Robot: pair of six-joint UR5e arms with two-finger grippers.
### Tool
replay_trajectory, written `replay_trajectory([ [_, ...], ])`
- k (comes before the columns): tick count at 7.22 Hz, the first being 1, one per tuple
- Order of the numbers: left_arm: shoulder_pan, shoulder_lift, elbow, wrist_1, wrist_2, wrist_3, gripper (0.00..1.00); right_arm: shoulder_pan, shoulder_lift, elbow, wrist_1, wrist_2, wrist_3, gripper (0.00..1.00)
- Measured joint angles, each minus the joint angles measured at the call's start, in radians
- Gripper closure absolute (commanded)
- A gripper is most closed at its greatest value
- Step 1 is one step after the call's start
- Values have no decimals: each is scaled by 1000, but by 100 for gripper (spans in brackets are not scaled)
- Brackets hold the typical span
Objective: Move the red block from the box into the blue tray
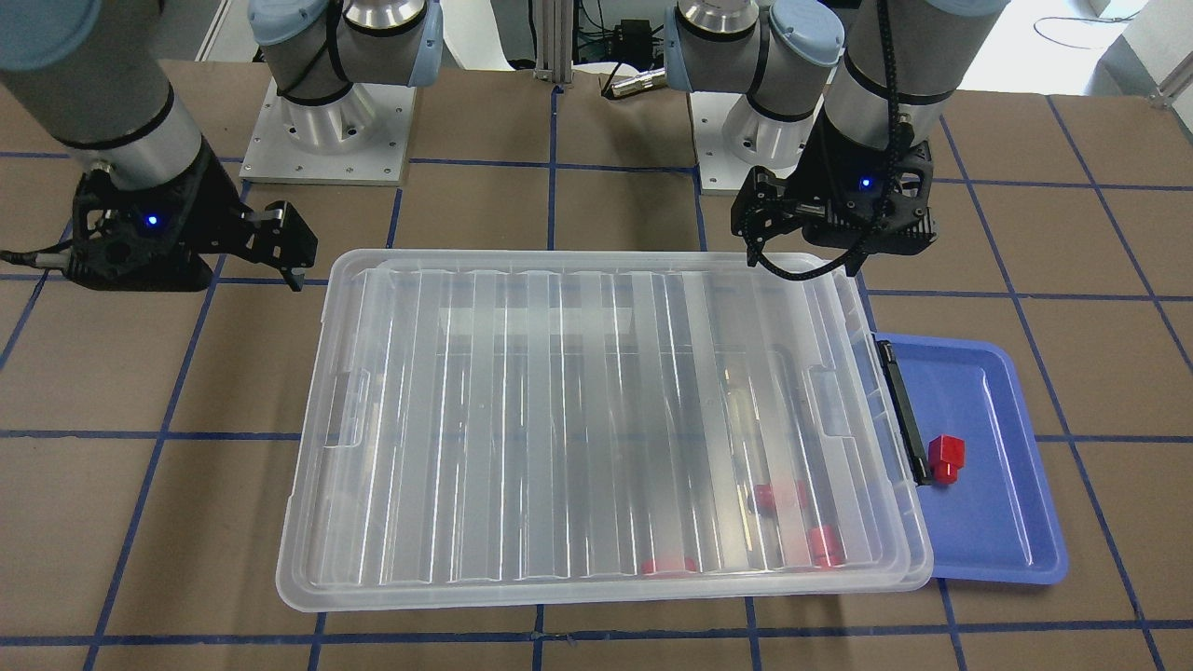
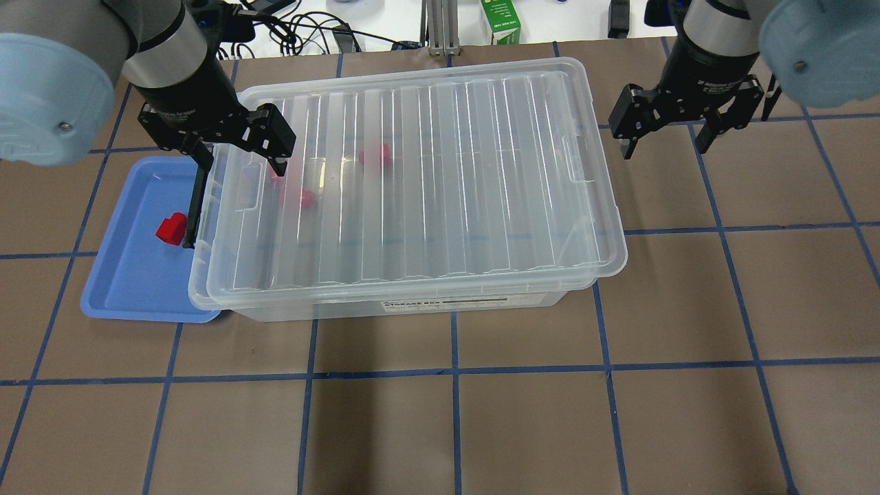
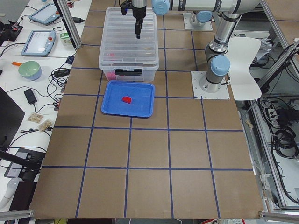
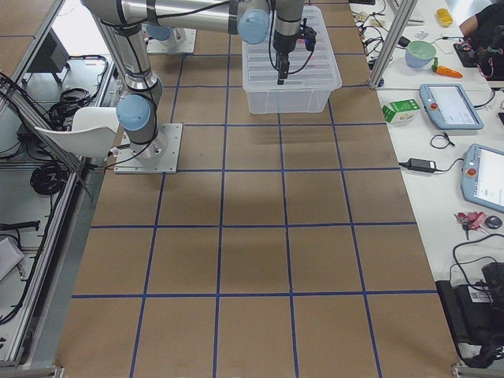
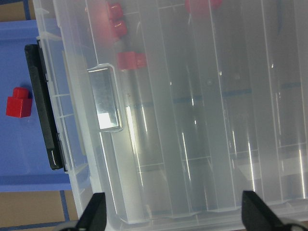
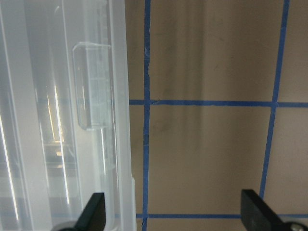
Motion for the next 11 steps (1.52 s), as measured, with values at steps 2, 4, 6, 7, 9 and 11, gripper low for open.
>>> replay_trajectory([
  [2, 0, 2, 2, -10, -1, -2, 0, 9, -63, -4, 85, 21, 56, 0],
  [4, -1, 9, 3, -24, 1, -20, 0, 29, -120, 4, 115, 33, 68, 0],
  [6, -4, 18, 6, -37, 1, -38, 0, 34, -131, 9, 113, 31, 69, 0],
  [7, -6, 26, 9, -43, -1, -40, 0, 34, -131, 10, 113, 31, 69, 0],
  [9, -6, 35, 12, -64, -2, -42, 0, 34, -136, 12, 112, 33, 68, 0],
  [11, -4, 47, 18, -72, 0, -42, 0, 33, -141, 14, 112, 33, 69, 0],
])
